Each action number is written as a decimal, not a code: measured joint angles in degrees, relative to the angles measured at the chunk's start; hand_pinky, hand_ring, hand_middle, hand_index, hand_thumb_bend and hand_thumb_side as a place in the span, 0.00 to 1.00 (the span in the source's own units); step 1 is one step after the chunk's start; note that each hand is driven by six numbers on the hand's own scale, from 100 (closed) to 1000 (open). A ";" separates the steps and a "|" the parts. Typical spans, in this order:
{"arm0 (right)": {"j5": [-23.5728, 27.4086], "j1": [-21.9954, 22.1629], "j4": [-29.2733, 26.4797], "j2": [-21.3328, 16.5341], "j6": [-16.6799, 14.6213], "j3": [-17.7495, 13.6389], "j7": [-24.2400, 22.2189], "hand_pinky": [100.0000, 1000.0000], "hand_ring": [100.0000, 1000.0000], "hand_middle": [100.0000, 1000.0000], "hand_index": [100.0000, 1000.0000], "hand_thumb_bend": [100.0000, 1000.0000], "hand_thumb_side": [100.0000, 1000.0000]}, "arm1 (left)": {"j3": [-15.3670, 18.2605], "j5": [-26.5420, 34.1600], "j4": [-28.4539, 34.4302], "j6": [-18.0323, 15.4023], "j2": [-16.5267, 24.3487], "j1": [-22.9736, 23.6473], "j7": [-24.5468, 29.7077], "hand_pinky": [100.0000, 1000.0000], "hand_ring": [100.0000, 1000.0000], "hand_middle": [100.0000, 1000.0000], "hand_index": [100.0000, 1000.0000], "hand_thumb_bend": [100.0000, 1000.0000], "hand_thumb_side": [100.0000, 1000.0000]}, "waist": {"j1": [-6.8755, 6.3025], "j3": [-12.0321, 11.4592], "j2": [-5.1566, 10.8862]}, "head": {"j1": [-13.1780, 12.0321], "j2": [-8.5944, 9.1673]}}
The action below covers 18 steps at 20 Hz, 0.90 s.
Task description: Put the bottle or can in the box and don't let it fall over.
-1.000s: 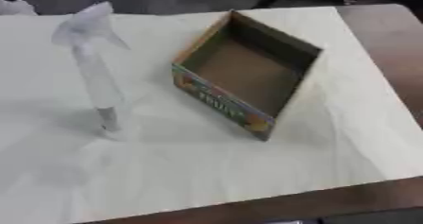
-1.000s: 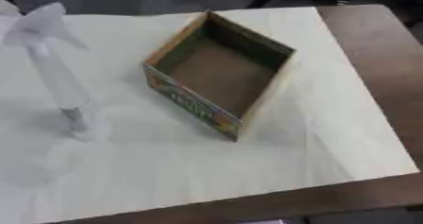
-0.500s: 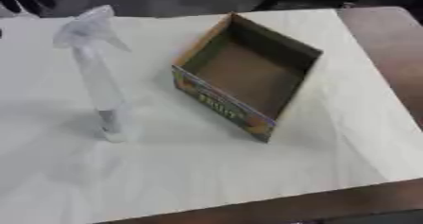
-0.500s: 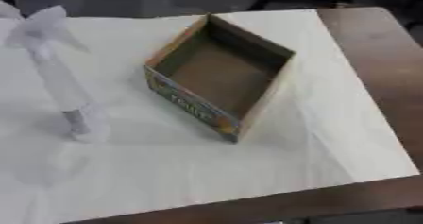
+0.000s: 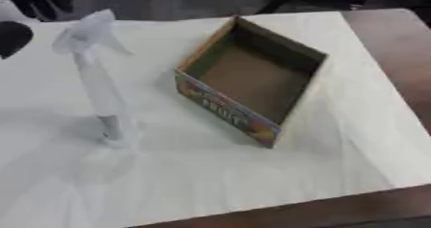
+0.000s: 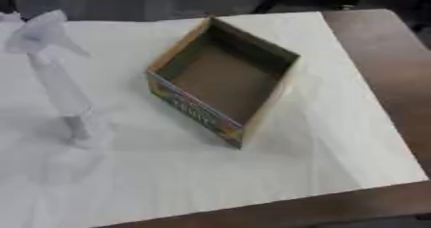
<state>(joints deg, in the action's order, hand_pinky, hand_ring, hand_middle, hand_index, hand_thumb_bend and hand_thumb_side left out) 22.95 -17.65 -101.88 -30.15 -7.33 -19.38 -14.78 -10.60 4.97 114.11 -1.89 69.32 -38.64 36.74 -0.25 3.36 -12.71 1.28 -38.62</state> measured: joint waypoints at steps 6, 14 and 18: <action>0.00 -0.02 0.01 0.01 0.06 0.01 -0.19 0.96 1.00 1.00 0.90 0.00 0.14 | -0.88 -1.56 -0.19 2.68 -0.98 -1.09 -1.43 0.72 0.76 0.79 0.95 0.00 0.80 | -0.03 0.28 -0.34 | -0.18 0.47; 0.00 -0.08 0.09 0.08 0.07 0.01 -0.64 0.96 1.00 1.00 0.90 0.00 0.14 | -1.38 -4.52 -2.52 6.25 -2.37 -2.81 -5.30 0.71 0.75 0.79 0.94 0.00 0.80 | -0.24 0.57 -0.64 | -0.18 0.73; 0.00 -0.25 0.22 0.13 0.19 0.01 -0.80 0.96 1.00 1.00 0.90 0.00 0.15 | -2.25 -5.22 -3.88 6.75 -3.29 -3.77 -5.32 0.71 0.75 0.79 0.94 0.00 0.81 | -0.37 0.99 -0.79 | -0.21 0.99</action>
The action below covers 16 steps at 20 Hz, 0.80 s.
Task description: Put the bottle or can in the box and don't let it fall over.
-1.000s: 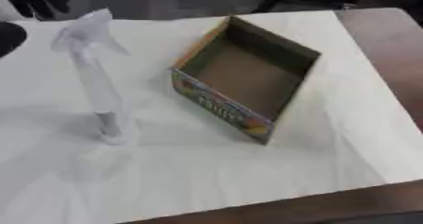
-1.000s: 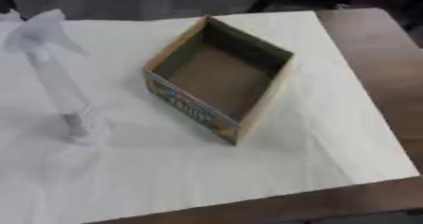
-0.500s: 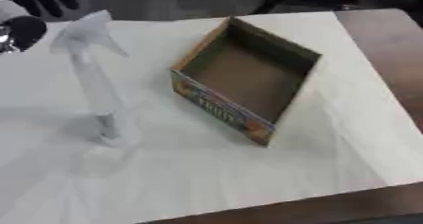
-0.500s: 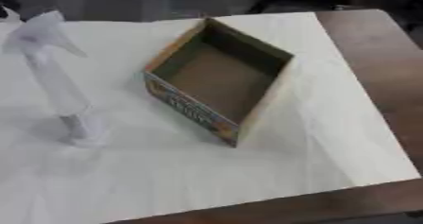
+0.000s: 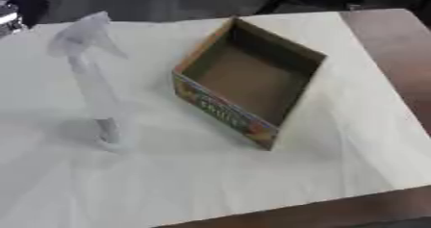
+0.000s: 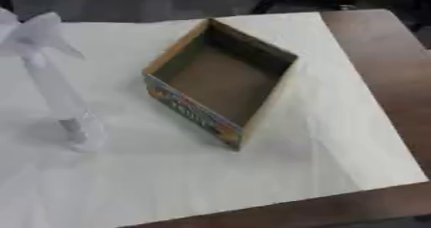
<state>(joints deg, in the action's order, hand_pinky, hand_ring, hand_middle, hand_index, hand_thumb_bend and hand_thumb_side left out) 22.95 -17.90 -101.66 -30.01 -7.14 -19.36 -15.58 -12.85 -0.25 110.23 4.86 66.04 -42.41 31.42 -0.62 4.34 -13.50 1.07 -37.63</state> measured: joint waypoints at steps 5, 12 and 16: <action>0.00 -0.04 0.10 0.05 -0.02 0.00 -0.17 0.96 1.00 1.00 0.90 0.00 0.15 | -1.06 -1.68 -1.45 0.20 -1.06 -0.64 0.72 0.72 0.76 0.79 0.94 0.00 0.82 | -0.04 0.30 -0.30 | -0.26 0.22; 0.00 -0.25 0.11 0.12 0.10 0.00 -0.47 0.97 1.00 1.00 0.90 0.00 0.15 | -2.09 -2.82 -3.23 -0.31 -2.20 -1.35 2.45 0.73 0.77 0.80 0.95 0.00 0.86 | -0.32 0.63 -0.67 | -0.42 1.08; 0.00 -0.26 0.11 0.14 0.15 0.00 -0.54 0.97 1.00 1.00 0.90 0.00 0.16 | -2.44 -3.25 -4.01 -0.63 -2.75 -1.87 3.17 0.73 0.78 0.80 0.94 0.00 0.86 | -0.34 0.86 -0.67 | -0.42 1.53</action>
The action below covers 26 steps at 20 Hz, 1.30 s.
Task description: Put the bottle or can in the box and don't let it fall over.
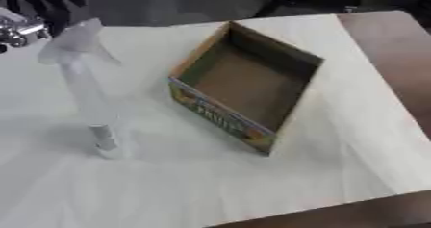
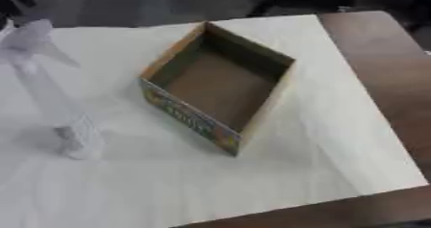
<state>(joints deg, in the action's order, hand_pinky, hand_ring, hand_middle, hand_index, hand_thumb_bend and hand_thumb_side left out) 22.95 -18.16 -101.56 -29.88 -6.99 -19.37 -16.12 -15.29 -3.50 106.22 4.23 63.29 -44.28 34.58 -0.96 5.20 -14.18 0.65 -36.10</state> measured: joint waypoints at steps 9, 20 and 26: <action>0.00 -0.01 0.00 0.40 0.23 0.00 -0.25 0.97 1.00 1.00 0.90 0.00 0.16 | -1.04 -1.80 -1.33 -1.33 -1.12 -0.94 1.65 0.75 0.79 0.80 0.93 0.00 0.86 | -0.32 0.36 -0.41 | -0.01 0.01; 0.00 -0.04 0.00 0.58 0.36 -0.02 -0.42 0.97 1.00 1.00 0.90 0.00 0.17 | -2.22 -5.44 -2.75 -2.56 -2.25 -1.19 3.76 0.75 0.79 0.79 0.92 0.00 0.81 | -0.40 0.71 -1.03 | -0.06 0.01; 0.00 -0.04 0.00 0.95 0.45 -0.04 -0.55 0.97 1.00 1.00 0.90 0.00 0.17 | -2.70 -7.02 -3.42 -3.14 -2.44 -1.19 4.30 0.74 0.77 0.77 0.91 0.02 0.78 | -0.40 0.82 -1.41 | -0.06 0.01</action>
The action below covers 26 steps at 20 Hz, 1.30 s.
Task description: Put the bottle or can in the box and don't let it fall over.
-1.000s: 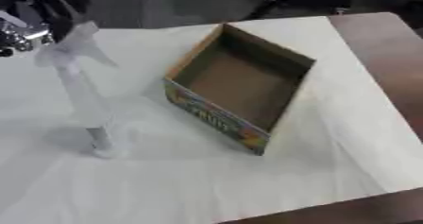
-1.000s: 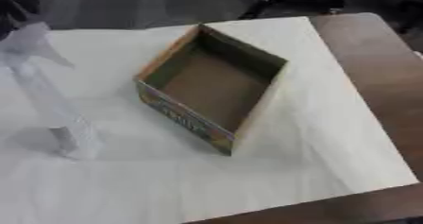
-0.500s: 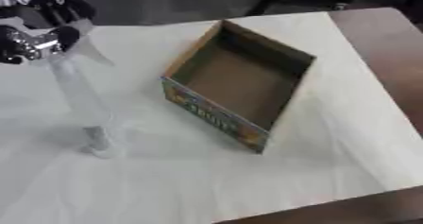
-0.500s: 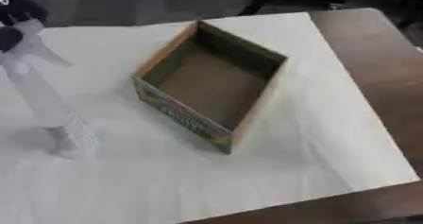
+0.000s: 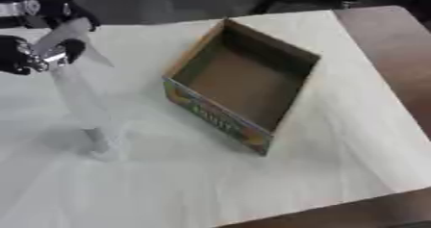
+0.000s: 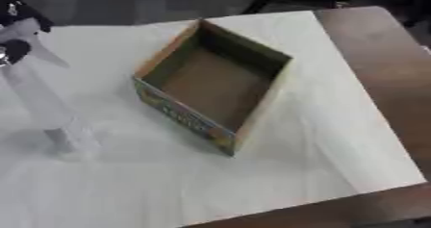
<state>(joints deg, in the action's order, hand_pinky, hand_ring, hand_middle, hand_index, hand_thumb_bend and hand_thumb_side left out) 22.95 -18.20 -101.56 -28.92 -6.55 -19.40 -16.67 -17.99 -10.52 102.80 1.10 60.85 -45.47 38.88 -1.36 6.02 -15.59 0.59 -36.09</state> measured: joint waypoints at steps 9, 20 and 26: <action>0.00 0.01 0.00 0.22 -0.04 -0.11 -0.34 0.98 1.00 1.00 0.90 0.00 0.18 | -0.53 -1.67 -0.51 -1.01 -0.49 0.00 1.08 0.72 0.70 0.75 0.88 0.04 0.73 | -0.01 0.34 -0.25 | -0.01 0.00; 0.00 0.04 0.00 0.46 0.09 -0.35 -0.57 0.98 1.00 1.00 0.90 0.00 0.18 | -0.93 -2.92 -1.64 -1.92 -1.45 -0.52 2.13 0.67 0.58 0.67 0.81 0.03 0.62 | 0.00 0.52 -0.49 | -0.02 0.00; 0.00 0.09 0.00 0.51 0.19 -0.37 -0.75 0.98 1.00 1.00 0.90 0.00 0.19 | -1.26 -2.92 -2.15 -1.82 -1.84 -0.88 2.19 0.61 0.49 0.58 0.76 0.01 0.55 | 0.00 0.62 -0.49 | -0.02 0.00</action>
<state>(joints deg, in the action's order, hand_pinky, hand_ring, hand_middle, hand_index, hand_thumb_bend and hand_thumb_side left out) 22.95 -18.10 -101.56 -28.41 -6.36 -19.77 -17.43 -19.25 -13.44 100.65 -0.72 59.00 -46.35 41.07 -1.36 6.63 -16.08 0.56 -36.09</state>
